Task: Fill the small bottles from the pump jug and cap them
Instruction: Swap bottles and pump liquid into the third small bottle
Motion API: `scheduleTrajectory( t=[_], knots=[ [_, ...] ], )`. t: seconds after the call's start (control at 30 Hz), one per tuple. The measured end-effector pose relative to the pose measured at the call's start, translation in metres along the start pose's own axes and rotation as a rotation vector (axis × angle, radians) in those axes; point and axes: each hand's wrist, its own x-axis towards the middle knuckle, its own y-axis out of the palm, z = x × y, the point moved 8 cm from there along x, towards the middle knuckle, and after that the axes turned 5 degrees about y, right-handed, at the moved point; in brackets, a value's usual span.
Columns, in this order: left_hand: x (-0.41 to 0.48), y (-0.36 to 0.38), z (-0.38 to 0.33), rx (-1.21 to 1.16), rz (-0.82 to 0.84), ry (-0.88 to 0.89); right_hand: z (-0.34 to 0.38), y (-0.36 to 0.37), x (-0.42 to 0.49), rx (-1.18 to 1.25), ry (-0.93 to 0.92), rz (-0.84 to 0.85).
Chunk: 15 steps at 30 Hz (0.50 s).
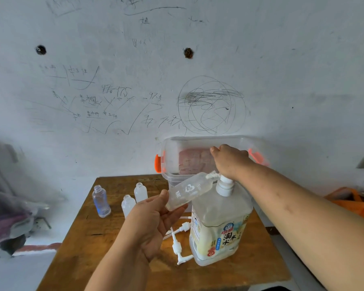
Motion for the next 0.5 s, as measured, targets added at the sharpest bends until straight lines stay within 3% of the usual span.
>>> scheduleTrajectory(
  t=[0.2, 0.33, 0.5],
  knots=[
    [-0.007, 0.0, 0.004, -0.023, -0.03, -0.036, -0.006, -0.005, -0.007, 0.177, 0.034, -0.129],
    [-0.012, 0.001, 0.004, -0.046, -0.051, -0.053, -0.013, -0.01, -0.016, 0.426, 0.081, -0.062],
    [-0.012, 0.001, 0.008, -0.095, -0.046, -0.089, -0.009, -0.021, -0.018, 0.421, 0.052, -0.066]
  ],
)
